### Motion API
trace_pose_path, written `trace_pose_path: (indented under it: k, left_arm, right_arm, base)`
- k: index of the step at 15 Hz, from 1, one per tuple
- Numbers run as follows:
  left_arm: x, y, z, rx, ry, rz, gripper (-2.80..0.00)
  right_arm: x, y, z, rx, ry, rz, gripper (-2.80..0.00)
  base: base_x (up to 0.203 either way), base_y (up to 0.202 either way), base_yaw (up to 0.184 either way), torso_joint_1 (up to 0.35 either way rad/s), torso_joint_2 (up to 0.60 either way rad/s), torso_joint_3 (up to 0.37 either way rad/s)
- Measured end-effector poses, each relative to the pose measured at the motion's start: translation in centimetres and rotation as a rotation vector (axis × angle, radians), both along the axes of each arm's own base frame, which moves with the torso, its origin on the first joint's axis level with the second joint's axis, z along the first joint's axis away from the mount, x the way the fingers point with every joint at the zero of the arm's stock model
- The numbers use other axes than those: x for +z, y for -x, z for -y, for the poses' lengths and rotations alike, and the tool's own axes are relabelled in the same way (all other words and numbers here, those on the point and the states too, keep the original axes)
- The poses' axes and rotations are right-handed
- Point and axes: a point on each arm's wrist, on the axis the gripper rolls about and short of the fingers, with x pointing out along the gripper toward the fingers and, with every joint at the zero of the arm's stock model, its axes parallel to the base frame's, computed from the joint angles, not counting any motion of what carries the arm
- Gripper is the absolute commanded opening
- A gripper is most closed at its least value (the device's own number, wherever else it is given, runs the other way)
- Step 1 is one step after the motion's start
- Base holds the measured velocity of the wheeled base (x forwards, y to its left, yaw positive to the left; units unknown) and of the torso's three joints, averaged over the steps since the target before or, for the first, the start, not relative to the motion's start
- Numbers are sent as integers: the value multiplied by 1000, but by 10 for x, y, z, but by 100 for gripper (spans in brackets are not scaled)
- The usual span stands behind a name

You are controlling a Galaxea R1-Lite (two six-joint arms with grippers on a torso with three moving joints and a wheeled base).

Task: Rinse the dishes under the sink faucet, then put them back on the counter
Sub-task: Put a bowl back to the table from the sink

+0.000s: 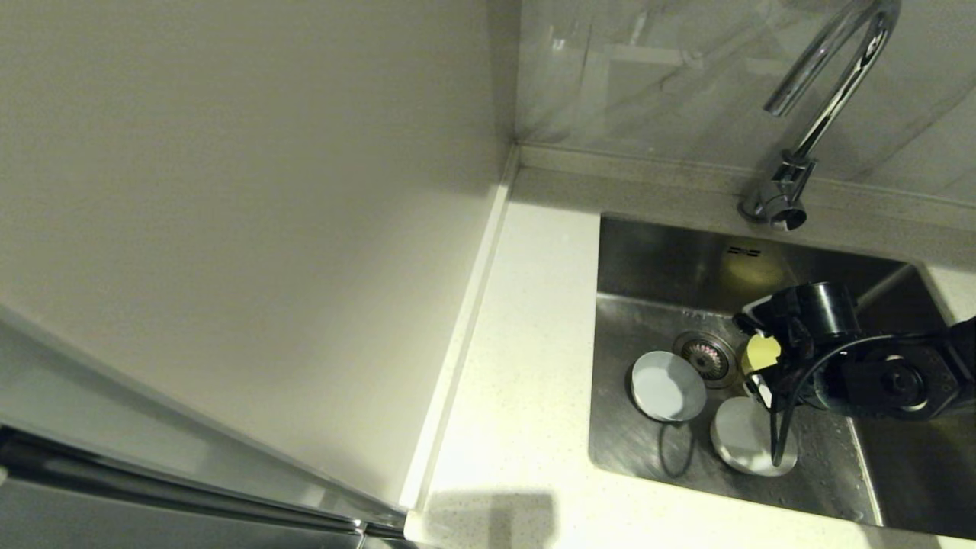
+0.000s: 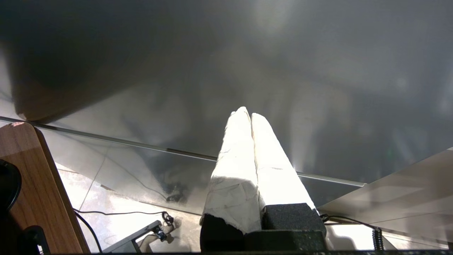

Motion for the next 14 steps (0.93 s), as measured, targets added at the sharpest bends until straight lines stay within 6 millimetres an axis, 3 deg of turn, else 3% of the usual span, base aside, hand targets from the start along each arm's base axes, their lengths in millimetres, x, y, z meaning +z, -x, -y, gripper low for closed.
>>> trace_pose_path:
  k: [6, 14]
  left_arm:
    - [0, 0, 0, 0, 0, 0, -280]
    - [0, 0, 0, 0, 0, 0, -280]
  right_arm:
    - [-16, -48, -3, -44, 39, 26, 0]
    - [-32, -76, 3, -183, -34, -17, 0]
  base:
    - [0, 0, 0, 0, 0, 0]
    - [0, 0, 0, 0, 0, 0]
